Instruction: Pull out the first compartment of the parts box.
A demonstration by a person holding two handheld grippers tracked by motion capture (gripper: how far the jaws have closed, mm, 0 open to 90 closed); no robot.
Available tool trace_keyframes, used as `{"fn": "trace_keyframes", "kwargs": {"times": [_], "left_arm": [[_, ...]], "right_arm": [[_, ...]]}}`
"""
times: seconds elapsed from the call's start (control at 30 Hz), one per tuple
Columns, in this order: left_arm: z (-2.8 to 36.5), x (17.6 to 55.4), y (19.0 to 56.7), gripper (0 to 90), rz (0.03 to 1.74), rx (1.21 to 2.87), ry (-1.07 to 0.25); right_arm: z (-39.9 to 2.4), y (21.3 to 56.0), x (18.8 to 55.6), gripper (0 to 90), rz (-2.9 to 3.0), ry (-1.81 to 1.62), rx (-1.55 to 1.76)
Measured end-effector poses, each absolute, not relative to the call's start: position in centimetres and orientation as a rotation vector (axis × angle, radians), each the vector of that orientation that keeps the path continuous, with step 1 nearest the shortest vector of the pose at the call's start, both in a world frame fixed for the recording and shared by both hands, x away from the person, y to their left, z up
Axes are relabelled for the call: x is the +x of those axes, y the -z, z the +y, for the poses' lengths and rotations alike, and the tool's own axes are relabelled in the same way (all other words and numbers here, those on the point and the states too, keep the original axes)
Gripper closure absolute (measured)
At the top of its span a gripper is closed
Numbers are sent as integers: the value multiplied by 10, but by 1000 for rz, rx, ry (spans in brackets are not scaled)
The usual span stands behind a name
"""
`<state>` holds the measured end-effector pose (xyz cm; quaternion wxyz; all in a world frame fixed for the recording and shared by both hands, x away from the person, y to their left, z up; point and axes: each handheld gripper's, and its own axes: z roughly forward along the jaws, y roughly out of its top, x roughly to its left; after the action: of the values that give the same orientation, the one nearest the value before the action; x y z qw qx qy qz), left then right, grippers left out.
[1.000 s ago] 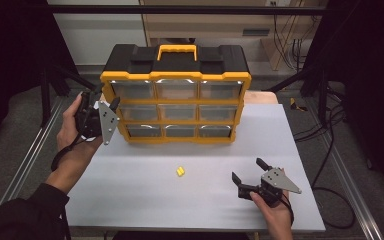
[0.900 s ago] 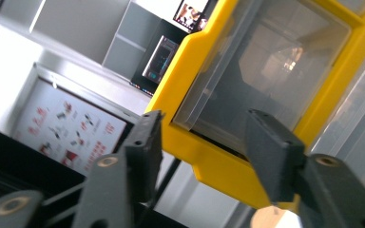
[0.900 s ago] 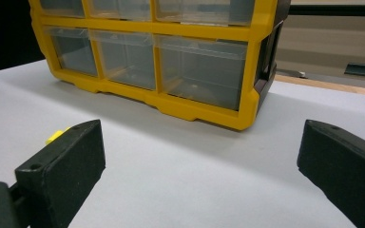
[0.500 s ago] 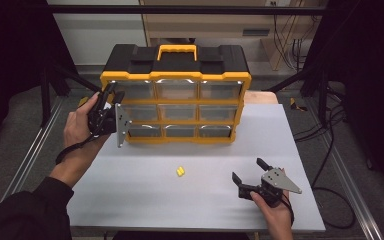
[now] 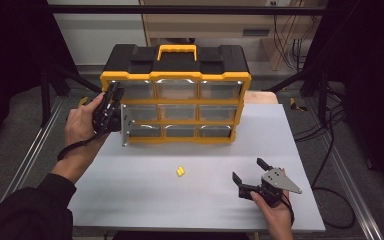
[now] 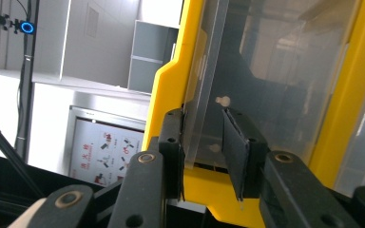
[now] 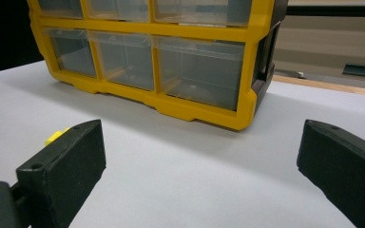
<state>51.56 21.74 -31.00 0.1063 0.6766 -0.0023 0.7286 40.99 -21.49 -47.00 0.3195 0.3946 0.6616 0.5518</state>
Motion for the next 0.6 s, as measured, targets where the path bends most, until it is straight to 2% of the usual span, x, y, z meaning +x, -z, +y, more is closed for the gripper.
{"fn": "trace_keyframes", "kwargs": {"times": [0.33,0.6], "left_arm": [[217,520,316,720,-48,1966,-2231],[214,521,319,778,-48,1936,-2295]], "right_arm": [[-216,470,410,28,1737,-1451,1039],[-216,470,410,28,1735,-1451,1042]]}}
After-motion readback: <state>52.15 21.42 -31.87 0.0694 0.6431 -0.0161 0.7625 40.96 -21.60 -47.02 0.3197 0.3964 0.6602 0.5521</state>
